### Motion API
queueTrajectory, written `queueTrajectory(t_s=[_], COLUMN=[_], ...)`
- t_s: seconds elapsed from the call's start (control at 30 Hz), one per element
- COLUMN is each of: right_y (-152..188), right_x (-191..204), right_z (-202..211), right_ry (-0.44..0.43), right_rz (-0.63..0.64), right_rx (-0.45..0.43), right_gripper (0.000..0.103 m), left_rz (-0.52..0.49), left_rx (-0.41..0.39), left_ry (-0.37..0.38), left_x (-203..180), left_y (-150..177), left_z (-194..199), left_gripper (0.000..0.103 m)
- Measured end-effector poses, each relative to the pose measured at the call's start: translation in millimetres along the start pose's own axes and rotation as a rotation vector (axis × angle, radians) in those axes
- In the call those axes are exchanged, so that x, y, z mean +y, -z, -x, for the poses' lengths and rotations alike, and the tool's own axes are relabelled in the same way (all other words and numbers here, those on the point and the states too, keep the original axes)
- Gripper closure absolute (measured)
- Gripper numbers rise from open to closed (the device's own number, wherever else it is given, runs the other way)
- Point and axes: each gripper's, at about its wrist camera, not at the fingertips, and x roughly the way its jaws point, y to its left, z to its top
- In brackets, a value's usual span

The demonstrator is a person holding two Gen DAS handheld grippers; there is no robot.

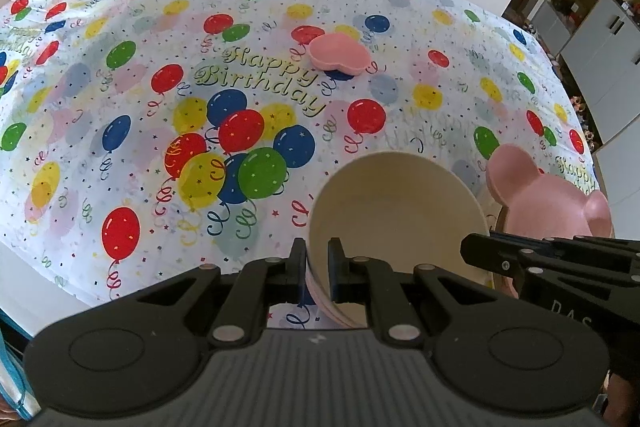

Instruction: Organize plates and bowls

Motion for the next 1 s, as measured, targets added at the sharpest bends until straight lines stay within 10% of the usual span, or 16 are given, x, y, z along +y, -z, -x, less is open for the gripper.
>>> queueTrajectory(t_s=[1.0], right_y=[-19], right_x=[-1], right_z=[31], right_ry=[-0.028], right_rz=[0.041], right_rx=[-0.065], right_gripper=[0.078], left_rz=[-0.022], left_rx=[-0.076], left_ry=[0.026], left_x=[1], left_y=[-15], left_z=[34], left_gripper=[0.091])
